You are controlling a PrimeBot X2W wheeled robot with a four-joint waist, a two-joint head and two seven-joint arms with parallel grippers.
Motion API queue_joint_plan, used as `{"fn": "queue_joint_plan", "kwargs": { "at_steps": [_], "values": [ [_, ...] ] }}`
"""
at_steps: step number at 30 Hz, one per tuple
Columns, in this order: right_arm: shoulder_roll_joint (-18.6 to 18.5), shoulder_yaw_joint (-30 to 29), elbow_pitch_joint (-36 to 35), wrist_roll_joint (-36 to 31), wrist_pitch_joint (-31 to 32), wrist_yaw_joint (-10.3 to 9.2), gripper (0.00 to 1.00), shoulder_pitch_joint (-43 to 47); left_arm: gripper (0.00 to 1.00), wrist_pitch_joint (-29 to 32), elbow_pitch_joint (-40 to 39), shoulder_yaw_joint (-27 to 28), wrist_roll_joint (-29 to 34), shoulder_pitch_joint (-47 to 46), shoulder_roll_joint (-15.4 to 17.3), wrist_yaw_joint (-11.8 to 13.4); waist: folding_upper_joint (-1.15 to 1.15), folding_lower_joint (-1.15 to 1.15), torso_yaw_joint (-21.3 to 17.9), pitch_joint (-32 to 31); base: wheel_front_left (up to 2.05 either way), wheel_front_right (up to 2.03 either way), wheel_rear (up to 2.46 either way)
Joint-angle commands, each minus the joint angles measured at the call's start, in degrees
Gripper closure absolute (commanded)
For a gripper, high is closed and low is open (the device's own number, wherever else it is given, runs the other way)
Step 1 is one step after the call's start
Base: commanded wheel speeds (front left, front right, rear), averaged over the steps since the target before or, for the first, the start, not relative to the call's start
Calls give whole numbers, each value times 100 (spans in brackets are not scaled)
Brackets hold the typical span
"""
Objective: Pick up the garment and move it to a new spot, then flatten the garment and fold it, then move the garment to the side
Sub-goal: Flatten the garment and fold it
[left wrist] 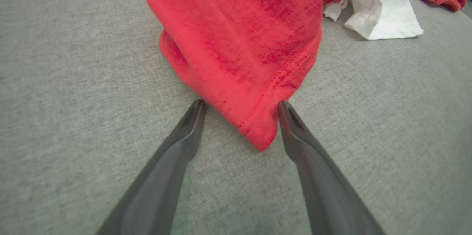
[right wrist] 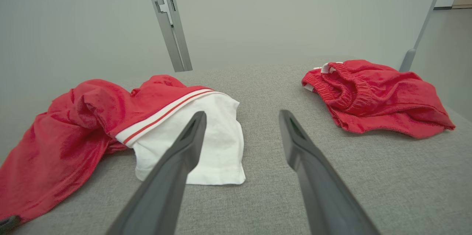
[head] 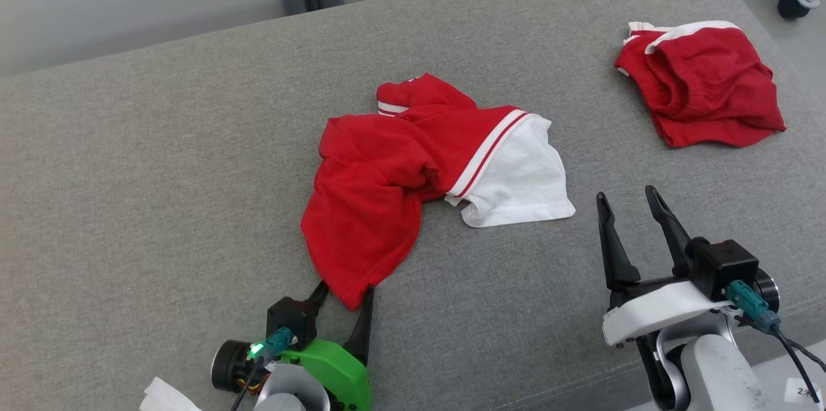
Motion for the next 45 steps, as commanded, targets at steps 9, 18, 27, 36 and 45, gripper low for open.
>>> {"fn": "queue_joint_plan", "kwargs": {
  "at_steps": [9, 18, 27, 36, 45],
  "values": [
    [-9, 12, 15, 83, -17, -9, 0, 46, 100, -306, -146, 218, -39, -281, 225, 132, 0, 0, 8, -14, 0, 0, 0],
    [-9, 150, 22, 138, -18, -9, 0, 7, 100, 191, -649, 1021, 122, -1450, 1595, 389, 0, 0, 13, 54, 0, 0, 0],
    [-8, 257, 30, 238, -18, -9, 0, -135, 43, 815, 381, 1219, 40, -2495, 1997, 365, 0, 0, -382, 323, 0, 0, 0],
    [-8, 167, 70, 193, -18, -9, 0, -109, 0, 133, 745, 1136, 22, -2678, 1745, 289, 0, 0, -219, 190, 0, 0, 0],
    [-11, 167, 299, 41, -18, -9, 0, 52, 0, -302, -177, 996, -141, -1652, 1223, 296, 0, 0, 519, -284, 0, 0, 0]
  ]
}}
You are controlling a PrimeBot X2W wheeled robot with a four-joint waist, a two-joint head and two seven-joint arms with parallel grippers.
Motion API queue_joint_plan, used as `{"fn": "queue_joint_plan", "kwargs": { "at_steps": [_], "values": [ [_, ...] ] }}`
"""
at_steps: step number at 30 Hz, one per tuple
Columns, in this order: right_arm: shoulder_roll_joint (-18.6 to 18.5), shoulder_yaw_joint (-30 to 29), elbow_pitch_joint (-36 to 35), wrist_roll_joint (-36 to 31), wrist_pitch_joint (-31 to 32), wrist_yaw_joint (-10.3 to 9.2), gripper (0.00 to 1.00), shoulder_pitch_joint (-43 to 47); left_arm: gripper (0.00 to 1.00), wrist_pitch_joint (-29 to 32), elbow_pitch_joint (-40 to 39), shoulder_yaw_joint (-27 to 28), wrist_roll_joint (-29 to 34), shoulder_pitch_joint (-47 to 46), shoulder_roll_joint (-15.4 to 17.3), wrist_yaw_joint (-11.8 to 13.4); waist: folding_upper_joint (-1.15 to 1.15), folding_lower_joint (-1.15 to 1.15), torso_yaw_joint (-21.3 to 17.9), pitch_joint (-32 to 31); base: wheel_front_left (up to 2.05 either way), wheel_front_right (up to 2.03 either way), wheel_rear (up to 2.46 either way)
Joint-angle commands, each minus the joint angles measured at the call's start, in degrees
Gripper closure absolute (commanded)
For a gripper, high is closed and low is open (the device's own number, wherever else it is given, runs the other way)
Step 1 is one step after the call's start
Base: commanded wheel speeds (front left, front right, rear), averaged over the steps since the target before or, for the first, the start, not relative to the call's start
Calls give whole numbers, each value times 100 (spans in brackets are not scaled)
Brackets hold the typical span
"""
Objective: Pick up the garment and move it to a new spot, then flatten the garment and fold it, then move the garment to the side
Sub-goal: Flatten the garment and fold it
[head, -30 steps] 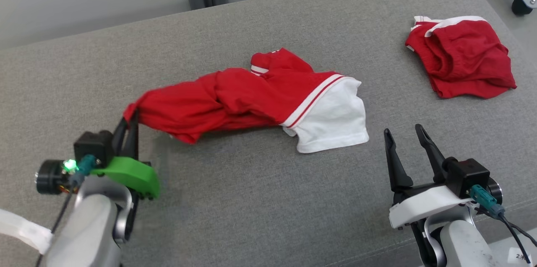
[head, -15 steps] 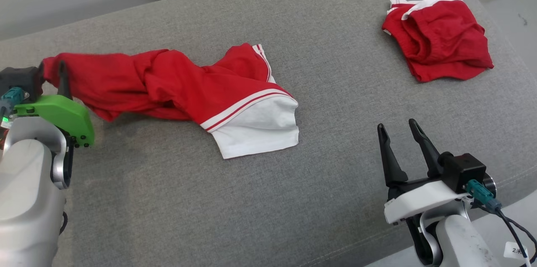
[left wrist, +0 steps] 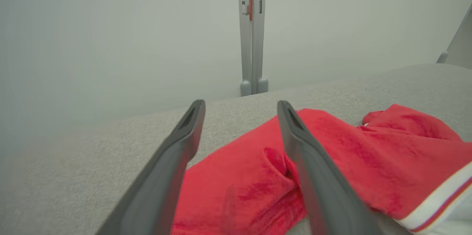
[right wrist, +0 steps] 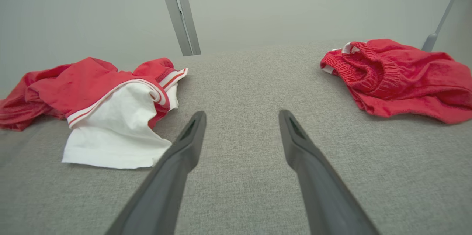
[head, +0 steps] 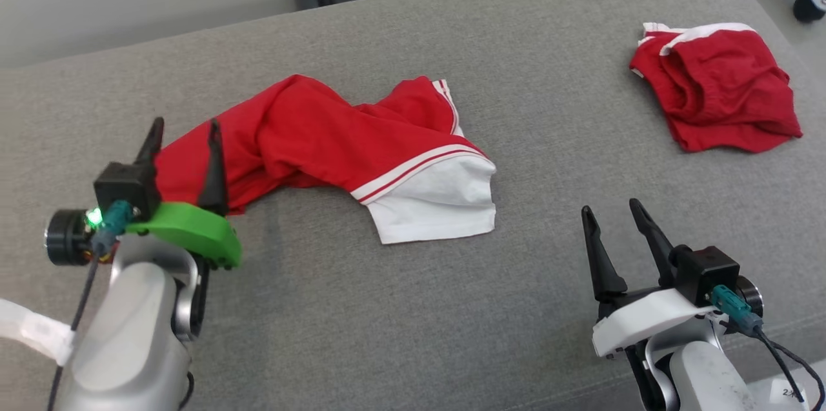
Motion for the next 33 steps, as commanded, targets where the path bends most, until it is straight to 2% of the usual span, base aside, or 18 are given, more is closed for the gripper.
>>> {"fn": "queue_joint_plan", "kwargs": {
  "at_steps": [1, 13, 21, 25, 26, 27, 28, 29, 30, 33],
  "values": [
    [-14, 0, 70, -68, -17, -9, 0, 66, 0, -50, -193, -17, -66, 327, -68, 58, 0, 0, 492, -368, 0, 0, 0],
    [-14, 115, 1272, -445, 160, -9, 0, -501, 0, -108, -1438, -48, -154, 2068, -660, 408, 0, 0, 1181, -399, 0, 0, 0],
    [-13, -7, 2354, -672, 561, -9, 0, -1096, 0, -109, -1732, -78, -8, 2397, -847, 436, 0, 0, 1473, -279, 0, 0, 0],
    [-13, 95, 2832, -569, 746, -9, 0, -1343, 0, -110, -1750, -59, 32, 2404, -891, 411, 0, 0, 1535, -260, 0, 0, 0],
    [-12, 149, 2907, -510, 740, -9, 18, -1374, 0, -111, -1750, -50, 36, 2406, -898, 405, 0, 0, 1541, -264, 0, 0, 0],
    [-12, 195, 2989, -464, 709, -9, 55, -1412, 0, -111, -1752, -34, 34, 2414, -907, 401, 0, 0, 1540, -269, 0, 0, 0],
    [-13, 233, 3039, -423, 691, -9, 59, -1436, 0, -111, -1754, -21, 42, 2424, -914, 407, 0, 0, 1532, -276, 0, 0, 0],
    [-12, 303, 3087, -341, 637, -9, 85, -1460, 0, -110, -1757, -4, 51, 2441, -920, 404, 0, 0, 1509, -292, 0, 0, 0],
    [-12, 349, 3106, -301, 600, -9, 100, -1482, 0, -110, -1759, 2, 61, 2451, -924, 395, 0, 0, 1488, -305, 0, 0, 0],
    [-24, 432, 3112, -202, 481, -10, 100, -1562, 0, -110, -1746, -2, 77, 2480, -935, 364, 0, 0, 1368, -360, 0, 0, 0]
  ]
}}
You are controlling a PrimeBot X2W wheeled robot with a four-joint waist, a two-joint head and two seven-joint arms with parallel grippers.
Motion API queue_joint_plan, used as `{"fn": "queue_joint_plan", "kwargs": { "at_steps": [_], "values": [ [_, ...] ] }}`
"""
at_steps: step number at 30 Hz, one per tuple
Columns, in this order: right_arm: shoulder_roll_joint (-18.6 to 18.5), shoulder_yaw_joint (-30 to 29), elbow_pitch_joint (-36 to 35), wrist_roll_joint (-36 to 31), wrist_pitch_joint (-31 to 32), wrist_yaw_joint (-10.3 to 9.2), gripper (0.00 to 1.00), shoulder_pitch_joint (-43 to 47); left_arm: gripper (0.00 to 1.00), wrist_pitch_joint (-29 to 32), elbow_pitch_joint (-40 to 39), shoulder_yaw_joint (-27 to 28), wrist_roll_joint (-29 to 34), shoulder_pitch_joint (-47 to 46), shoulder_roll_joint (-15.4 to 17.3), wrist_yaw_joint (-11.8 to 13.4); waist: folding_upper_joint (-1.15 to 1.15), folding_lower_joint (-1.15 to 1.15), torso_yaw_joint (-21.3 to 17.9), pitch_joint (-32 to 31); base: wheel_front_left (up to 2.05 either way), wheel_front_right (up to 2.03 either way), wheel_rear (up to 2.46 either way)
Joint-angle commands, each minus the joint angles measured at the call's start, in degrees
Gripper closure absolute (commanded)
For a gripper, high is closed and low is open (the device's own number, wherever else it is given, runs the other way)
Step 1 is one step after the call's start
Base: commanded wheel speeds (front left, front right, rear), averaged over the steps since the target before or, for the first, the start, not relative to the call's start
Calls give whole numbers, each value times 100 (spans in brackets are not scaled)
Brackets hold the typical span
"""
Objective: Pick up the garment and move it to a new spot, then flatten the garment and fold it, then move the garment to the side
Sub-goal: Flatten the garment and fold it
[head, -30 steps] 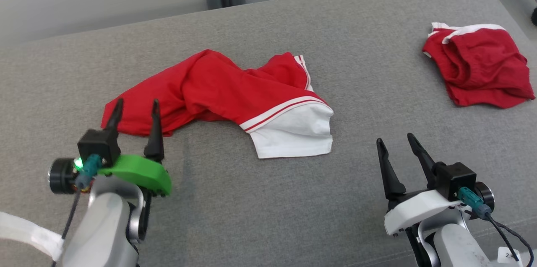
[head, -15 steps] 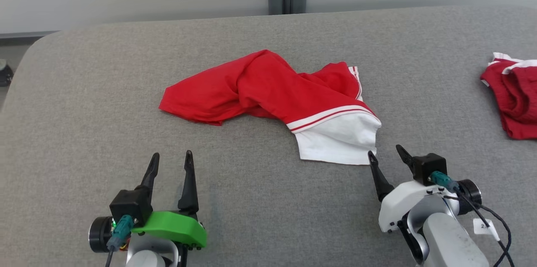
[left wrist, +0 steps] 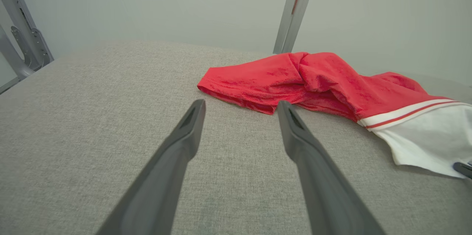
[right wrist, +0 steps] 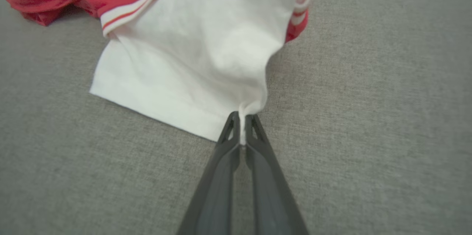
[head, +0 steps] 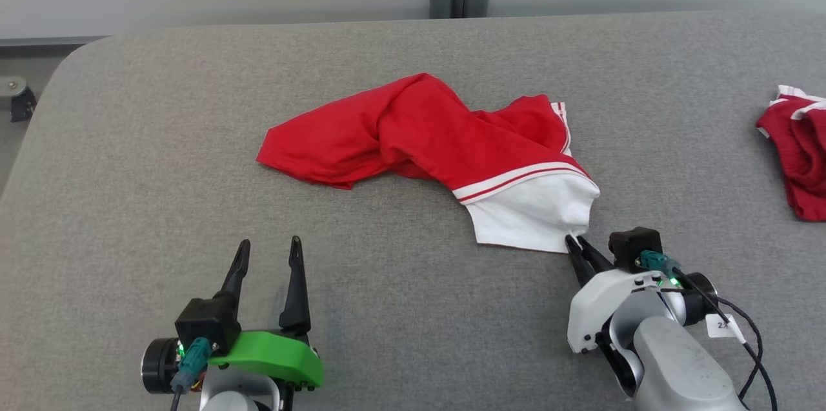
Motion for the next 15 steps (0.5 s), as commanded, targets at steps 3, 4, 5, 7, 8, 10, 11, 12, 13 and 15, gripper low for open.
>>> {"fn": "queue_joint_plan", "kwargs": {
  "at_steps": [3, 4, 5, 7, 8, 10, 11, 12, 13, 15],
  "values": [
    [-34, -171, -229, 82, -148, -11, 100, -62, 0, -17, 30, -9, 52, 124, -31, -43, 0, 0, -295, -111, 0, 0, 0],
    [-36, -260, -334, 88, -140, -11, 100, -5, 0, -17, 32, -19, 58, 134, -40, -49, 0, 0, -352, -120, 0, 0, 0],
    [-33, -332, -452, 88, -121, -11, 100, 47, 0, -17, 32, -23, 68, 140, -43, -52, 0, 0, -398, -124, 0, 0, 0],
    [-25, -451, -787, 71, -19, -11, 100, 205, 0, -16, 42, -29, 79, 154, -46, -60, 0, 0, -507, -124, 0, 0, 0],
    [-33, -527, -1019, 50, 82, -11, 100, 316, 0, -17, 42, -31, 89, 158, -49, -57, 0, 0, -567, -121, 0, 0, 0],
    [-88, -632, -1512, 15, 296, -11, 100, 546, 0, -17, 41, -29, 96, 157, -53, -52, 0, 0, -663, -105, 0, 0, 0],
    [-111, -674, -1762, 7, 407, -11, 100, 676, 0, -17, 44, -26, 100, 162, -53, -56, 0, 0, -700, -99, 0, 0, 0],
    [-131, -715, -2086, -1, 563, -11, 100, 848, 0, -17, 44, -25, 105, 167, -54, -54, 0, 0, -747, -89, 0, 0, 0],
    [-145, -753, -2347, 0, 688, -11, 100, 996, 0, -17, 46, -19, 108, 167, -54, -53, 0, 0, -778, -84, 0, 0, 0],
    [-202, -855, -2946, -28, 1004, -10, 100, 1339, 0, -17, 42, -22, 116, 168, -53, -55, 0, 0, -849, -70, 0, 0, 0]
  ]
}}
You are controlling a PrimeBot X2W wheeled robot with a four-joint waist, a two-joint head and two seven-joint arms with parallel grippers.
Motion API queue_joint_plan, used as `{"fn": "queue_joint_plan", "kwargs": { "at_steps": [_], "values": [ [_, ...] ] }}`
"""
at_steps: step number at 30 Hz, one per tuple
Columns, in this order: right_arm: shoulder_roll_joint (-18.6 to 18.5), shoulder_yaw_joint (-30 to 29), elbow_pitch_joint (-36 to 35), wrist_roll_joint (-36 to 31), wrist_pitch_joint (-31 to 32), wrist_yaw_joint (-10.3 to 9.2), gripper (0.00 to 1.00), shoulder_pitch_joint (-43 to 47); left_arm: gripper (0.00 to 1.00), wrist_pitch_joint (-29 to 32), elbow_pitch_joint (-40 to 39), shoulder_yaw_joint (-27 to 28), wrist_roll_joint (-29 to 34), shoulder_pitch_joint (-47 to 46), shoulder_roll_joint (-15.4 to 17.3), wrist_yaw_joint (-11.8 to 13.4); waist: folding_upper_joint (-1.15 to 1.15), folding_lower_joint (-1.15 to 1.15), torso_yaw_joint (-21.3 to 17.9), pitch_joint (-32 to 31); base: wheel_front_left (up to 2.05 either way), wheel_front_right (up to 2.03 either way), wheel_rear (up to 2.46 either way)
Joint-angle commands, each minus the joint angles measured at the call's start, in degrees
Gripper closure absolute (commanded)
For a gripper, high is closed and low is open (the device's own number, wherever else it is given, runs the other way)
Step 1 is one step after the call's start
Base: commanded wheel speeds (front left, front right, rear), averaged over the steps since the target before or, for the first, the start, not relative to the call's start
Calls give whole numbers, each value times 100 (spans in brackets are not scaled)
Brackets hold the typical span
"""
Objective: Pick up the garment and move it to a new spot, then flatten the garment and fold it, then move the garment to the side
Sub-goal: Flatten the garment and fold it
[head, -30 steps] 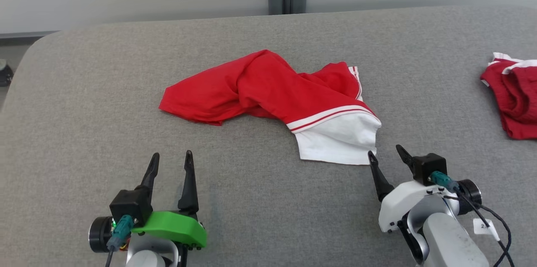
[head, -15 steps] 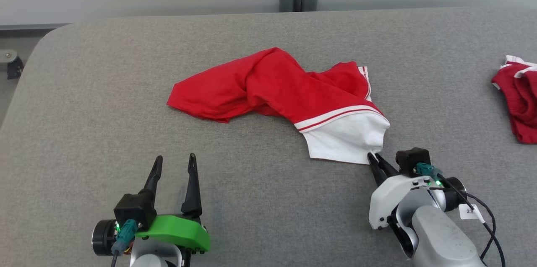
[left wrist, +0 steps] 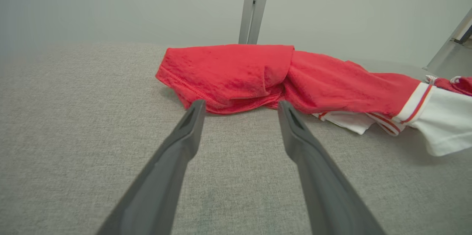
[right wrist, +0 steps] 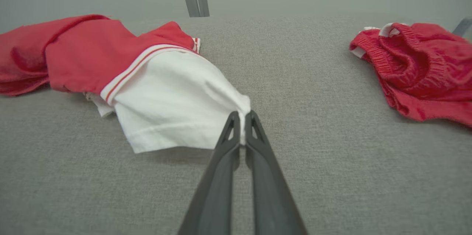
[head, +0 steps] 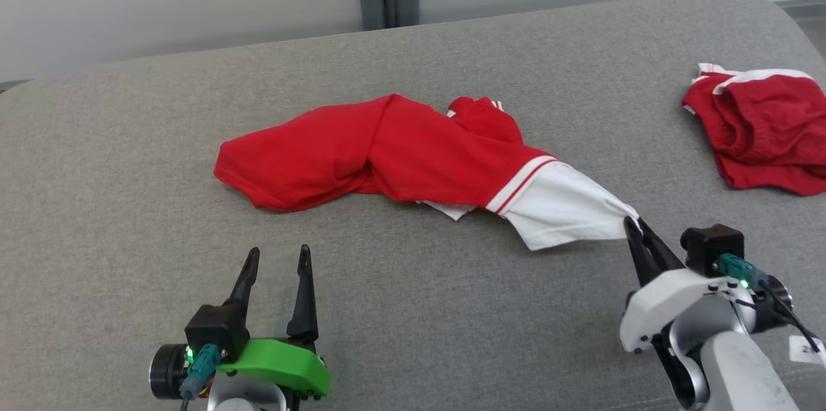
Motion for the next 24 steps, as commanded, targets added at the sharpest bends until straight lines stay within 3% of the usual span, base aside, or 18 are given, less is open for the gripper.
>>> {"fn": "queue_joint_plan", "kwargs": {
  "at_steps": [1, 7, 12, 13, 14, 15, 16, 24],
  "values": [
    [-42, -83, -369, -50, 209, -11, 100, 270, 0, -17, -4, 16, 39, 70, 10, -11, 0, 0, -130, 26, 0, 0, 0],
    [-13, -564, -1454, -68, 910, -10, 100, 1080, 0, -17, 33, -28, 76, 24, -2, -51, 0, 0, -187, 38, 0, 0, 0],
    [81, -1000, -1414, -70, 907, -11, 100, 1227, 0, -17, 72, -73, 98, 9, -3, -81, 0, 0, -139, 38, 0, 0, 0],
    [87, -1099, -1317, -117, 801, -11, 95, 1169, 0, -17, 79, -82, 100, 6, 0, -91, 0, 0, -122, 35, 0, 0, 0],
    [93, -1164, -1226, -161, 718, -11, 74, 1116, 0, -17, 85, -88, 97, 5, 3, -95, 0, 0, -111, 30, 0, 0, 0],
    [111, -1206, -1083, -190, 614, -11, 24, 1059, 0, -18, 94, -96, 100, 6, 8, -100, 0, 0, -98, 22, 0, 0, 0],
    [125, -1239, -986, -206, 517, -10, 0, 1017, 0, -18, 101, -100, 103, 10, 11, -98, 0, 0, -89, 12, 0, 0, 0],
    [149, -1296, -922, -352, -72, -10, 0, 751, 0, -18, 73, -141, 113, 144, 18, -63, 0, 0, -125, -197, 0, 0, 0]
  ]
}}
